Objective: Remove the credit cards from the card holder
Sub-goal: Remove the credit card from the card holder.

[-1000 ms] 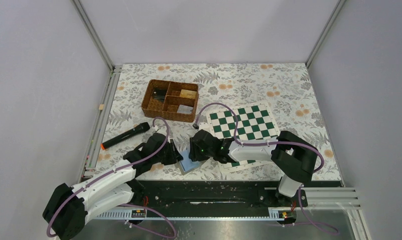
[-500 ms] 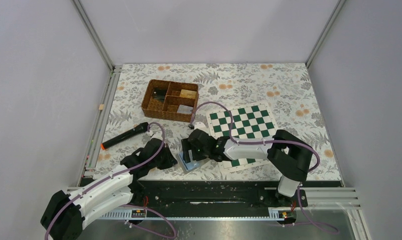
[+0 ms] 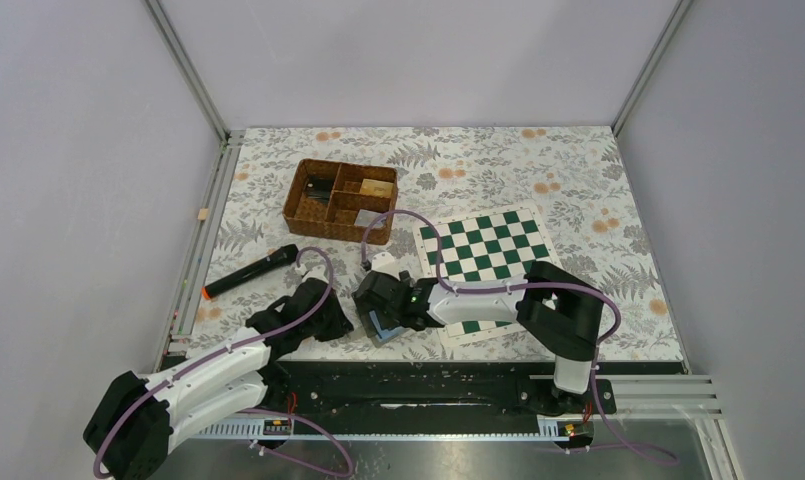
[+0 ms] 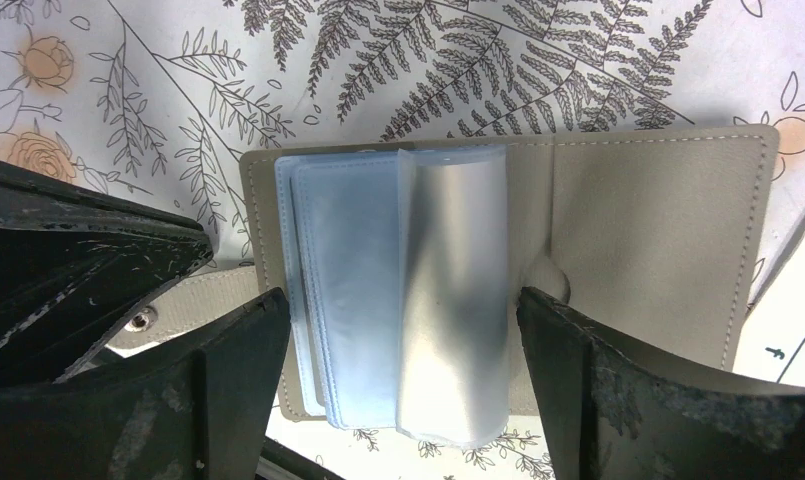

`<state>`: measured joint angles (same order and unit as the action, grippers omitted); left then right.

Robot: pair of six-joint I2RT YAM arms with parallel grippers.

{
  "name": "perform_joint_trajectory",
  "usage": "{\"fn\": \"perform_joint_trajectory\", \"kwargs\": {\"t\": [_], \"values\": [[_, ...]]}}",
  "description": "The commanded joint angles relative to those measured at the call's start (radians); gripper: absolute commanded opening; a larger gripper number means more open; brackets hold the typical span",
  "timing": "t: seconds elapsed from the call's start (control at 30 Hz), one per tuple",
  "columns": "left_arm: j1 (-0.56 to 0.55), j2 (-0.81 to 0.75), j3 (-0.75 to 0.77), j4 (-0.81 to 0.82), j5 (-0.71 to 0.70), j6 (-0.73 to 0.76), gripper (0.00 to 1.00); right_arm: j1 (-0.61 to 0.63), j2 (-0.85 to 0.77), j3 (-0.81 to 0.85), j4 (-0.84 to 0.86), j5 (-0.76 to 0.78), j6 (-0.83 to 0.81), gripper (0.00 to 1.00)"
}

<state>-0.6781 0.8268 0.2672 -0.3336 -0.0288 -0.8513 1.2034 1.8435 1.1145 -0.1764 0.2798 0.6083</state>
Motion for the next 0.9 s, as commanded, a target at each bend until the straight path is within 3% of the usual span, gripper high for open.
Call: {"fn": "perform_joint_trajectory", "kwargs": {"t": [0.0,0.1,0.33,0.87], "values": [[-0.004,-0.018,-0.013,0.034,-0.023,-0.014,0.03,0.011,0.029,0.042,-0.049,0.073,-0.023,0.91],[-0.003,-0.026,-0.016,0.033,-0.026,-0.015,0.04,0.014,0.039,0.045,-0.054,0.077,-0.021,0.89],[-0.004,-0.017,-0.011,0.036,-0.026,-0.011,0.04,0.018,0.024,0.029,-0.034,0.081,-0.024,0.67],[-0.004,-0.063,0.055,-0.006,-0.034,0.003,0.05,0.018,-0.041,-0.029,0.063,0.041,0.013,0.47]]}}
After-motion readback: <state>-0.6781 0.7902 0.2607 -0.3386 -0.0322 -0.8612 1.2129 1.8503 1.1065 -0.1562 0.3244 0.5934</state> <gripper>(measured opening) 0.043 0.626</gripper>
